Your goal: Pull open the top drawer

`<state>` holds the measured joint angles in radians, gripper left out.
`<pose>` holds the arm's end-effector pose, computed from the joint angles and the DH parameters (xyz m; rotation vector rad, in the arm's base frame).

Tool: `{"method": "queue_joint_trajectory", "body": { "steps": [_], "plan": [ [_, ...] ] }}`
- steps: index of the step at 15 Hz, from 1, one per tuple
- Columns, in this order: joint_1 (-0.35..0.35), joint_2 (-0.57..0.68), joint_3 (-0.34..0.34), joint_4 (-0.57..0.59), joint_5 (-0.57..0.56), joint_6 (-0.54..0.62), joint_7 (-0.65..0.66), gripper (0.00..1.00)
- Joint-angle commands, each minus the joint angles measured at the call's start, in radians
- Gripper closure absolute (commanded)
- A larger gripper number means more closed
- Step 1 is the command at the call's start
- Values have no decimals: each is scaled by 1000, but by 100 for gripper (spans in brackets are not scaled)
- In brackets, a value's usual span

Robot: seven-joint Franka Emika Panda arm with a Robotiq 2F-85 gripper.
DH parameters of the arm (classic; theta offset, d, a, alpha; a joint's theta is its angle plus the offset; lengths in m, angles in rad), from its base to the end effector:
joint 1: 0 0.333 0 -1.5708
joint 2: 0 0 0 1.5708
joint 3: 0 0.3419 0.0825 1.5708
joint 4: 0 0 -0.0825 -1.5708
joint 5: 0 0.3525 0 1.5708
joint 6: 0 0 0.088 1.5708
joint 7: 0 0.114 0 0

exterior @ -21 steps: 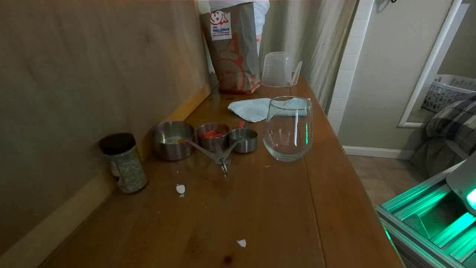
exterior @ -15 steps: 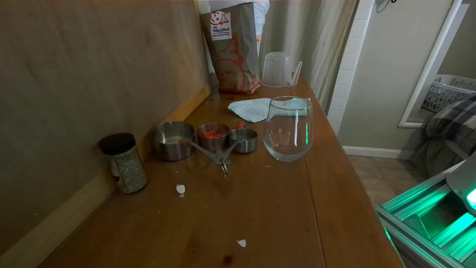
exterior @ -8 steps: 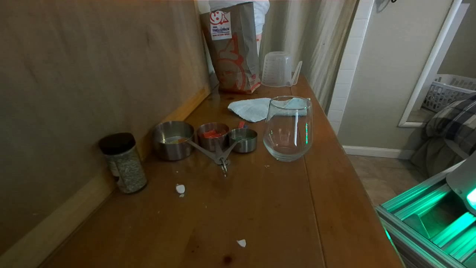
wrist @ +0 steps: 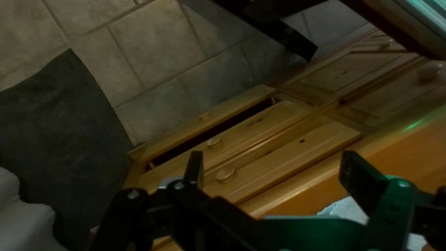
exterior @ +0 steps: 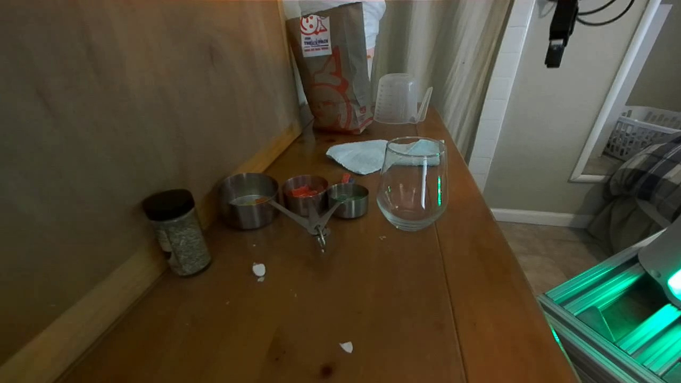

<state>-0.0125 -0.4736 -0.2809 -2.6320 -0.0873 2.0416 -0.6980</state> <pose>0.3165 -0.1024 0.4182 -2.9433 -0.7316 0.1384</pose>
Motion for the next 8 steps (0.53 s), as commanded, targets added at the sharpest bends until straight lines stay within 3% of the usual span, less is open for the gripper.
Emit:
{"method": "queue_joint_trajectory", "body": {
  "steps": [1,5,8],
  "plan": [
    [-24,66,-110,-49,30,99,-264,0],
    [-54,179,-229,-65,177,135,-534,0],
    [-80,252,-251,-38,322,85,-667,0]
  ]
}}
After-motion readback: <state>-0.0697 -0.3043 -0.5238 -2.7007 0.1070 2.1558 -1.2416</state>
